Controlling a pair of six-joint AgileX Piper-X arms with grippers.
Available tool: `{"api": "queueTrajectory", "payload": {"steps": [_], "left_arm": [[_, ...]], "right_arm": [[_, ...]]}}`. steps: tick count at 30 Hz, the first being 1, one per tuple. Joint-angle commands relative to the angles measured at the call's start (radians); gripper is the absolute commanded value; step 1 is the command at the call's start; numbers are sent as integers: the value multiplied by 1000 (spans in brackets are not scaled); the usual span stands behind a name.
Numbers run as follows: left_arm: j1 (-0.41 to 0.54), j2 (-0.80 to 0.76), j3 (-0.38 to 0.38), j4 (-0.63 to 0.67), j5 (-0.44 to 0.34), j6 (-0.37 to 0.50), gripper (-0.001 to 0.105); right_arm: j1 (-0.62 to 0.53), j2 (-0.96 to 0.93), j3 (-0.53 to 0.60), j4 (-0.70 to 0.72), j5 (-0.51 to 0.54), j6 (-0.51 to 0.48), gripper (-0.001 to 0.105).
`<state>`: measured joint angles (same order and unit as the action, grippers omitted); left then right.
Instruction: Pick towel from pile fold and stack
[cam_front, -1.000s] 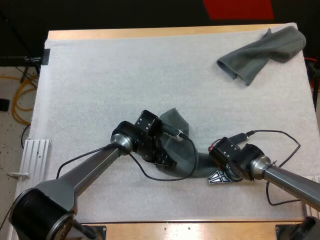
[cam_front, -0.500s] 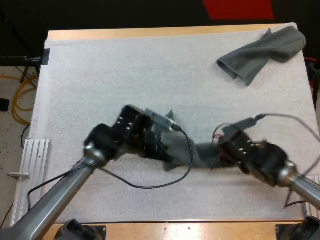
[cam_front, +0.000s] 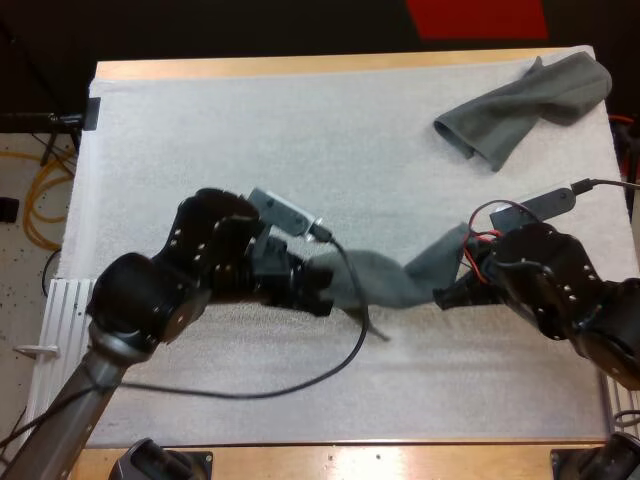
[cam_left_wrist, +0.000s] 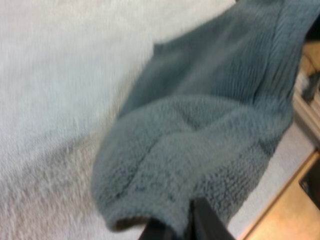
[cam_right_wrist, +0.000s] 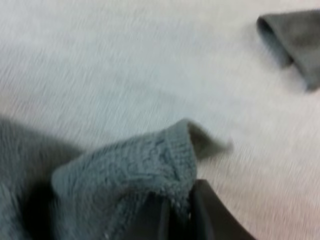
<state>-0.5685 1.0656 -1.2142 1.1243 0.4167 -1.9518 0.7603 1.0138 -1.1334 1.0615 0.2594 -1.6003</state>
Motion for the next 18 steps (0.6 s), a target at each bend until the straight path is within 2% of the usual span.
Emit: {"api": "queueTrajectory", "payload": {"steps": [1,7,11,15,18], "left_arm": [[1,-14,-5,34,4,-5,0],[-56,-66,-5,142,-1,-9,0],[-138,-81,-5,176,-5,-54,0],[-207,-79,6,189,-105,-82,0],[-214,-62,36,184,-178,-82,0]], "right_arm": [[2,-8,-18,48,-27,1,0],[2,-11,-63,245,-93,57,0],[2,-30,-67,353,-212,77,0],[2,-50,-64,398,-259,124,0],[2,-38,-37,378,-267,123,0]]}}
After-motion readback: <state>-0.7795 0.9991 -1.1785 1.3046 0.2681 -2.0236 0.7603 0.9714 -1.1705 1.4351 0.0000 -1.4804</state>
